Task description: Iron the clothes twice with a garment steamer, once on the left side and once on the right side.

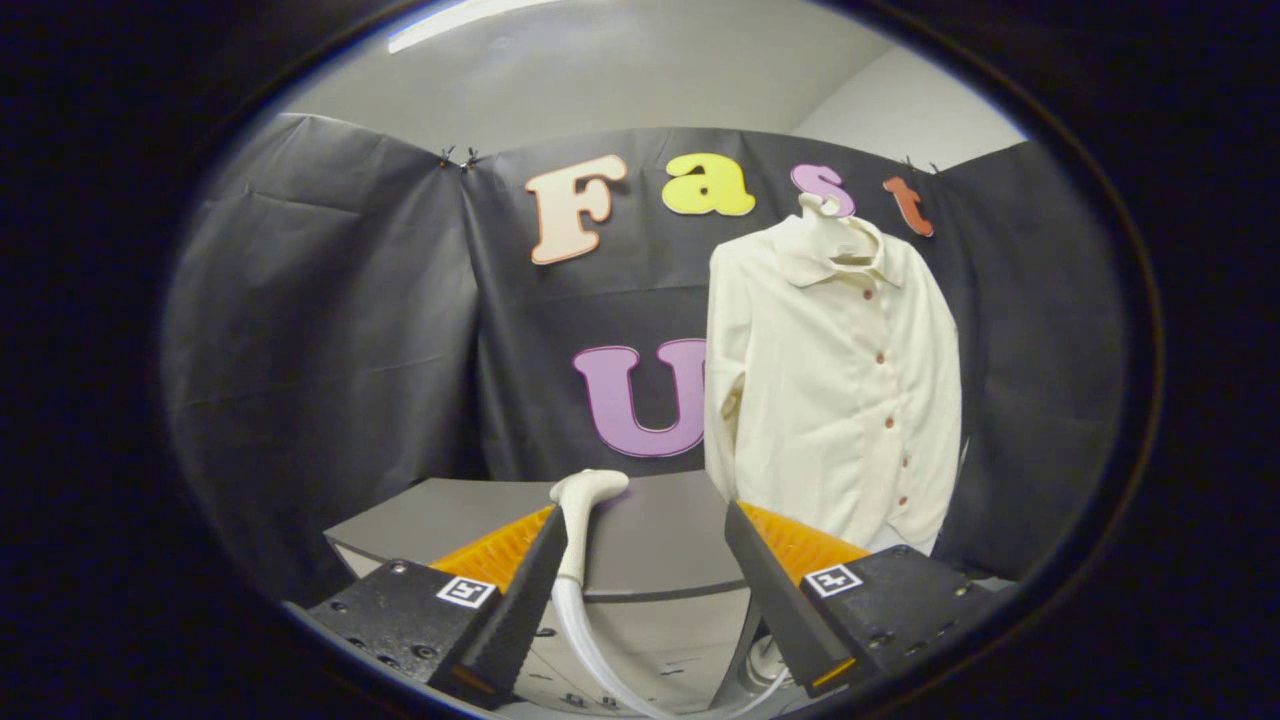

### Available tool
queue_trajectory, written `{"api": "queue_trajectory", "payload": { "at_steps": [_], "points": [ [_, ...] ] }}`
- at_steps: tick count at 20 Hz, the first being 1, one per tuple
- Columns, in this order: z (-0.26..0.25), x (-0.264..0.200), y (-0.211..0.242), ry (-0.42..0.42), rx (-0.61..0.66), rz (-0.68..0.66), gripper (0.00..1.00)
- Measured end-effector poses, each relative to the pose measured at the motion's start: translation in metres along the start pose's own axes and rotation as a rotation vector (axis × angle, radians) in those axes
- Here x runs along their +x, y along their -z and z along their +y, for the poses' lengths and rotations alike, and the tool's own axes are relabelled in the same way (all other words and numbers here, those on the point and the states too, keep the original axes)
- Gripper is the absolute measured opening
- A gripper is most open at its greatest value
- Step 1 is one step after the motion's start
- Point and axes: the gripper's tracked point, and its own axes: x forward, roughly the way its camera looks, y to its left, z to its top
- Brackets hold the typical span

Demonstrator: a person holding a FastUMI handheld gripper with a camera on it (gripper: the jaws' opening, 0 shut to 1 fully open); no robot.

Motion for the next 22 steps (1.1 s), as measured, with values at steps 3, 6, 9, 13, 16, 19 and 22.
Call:
{"api": "queue_trajectory", "payload": {
  "at_steps": [3, 6, 9, 13, 16, 19, 22],
  "points": [
    [0.008, 0.030, -0.003, -0.012, 0.001, 0.036, 0.96],
    [0.026, 0.061, 0.001, -0.053, 0.017, 0.107, 0.96],
    [0.045, 0.094, 0.010, -0.105, 0.002, 0.183, 0.96],
    [0.061, 0.131, 0.010, -0.125, 0.023, 0.247, 0.97],
    [0.069, 0.156, 0.013, -0.120, -0.051, 0.292, 0.96],
    [0.081, 0.171, 0.054, -0.119, -0.117, 0.450, 0.97],
    [0.088, 0.181, 0.093, -0.133, -0.168, 0.561, 0.98]
  ]
}}
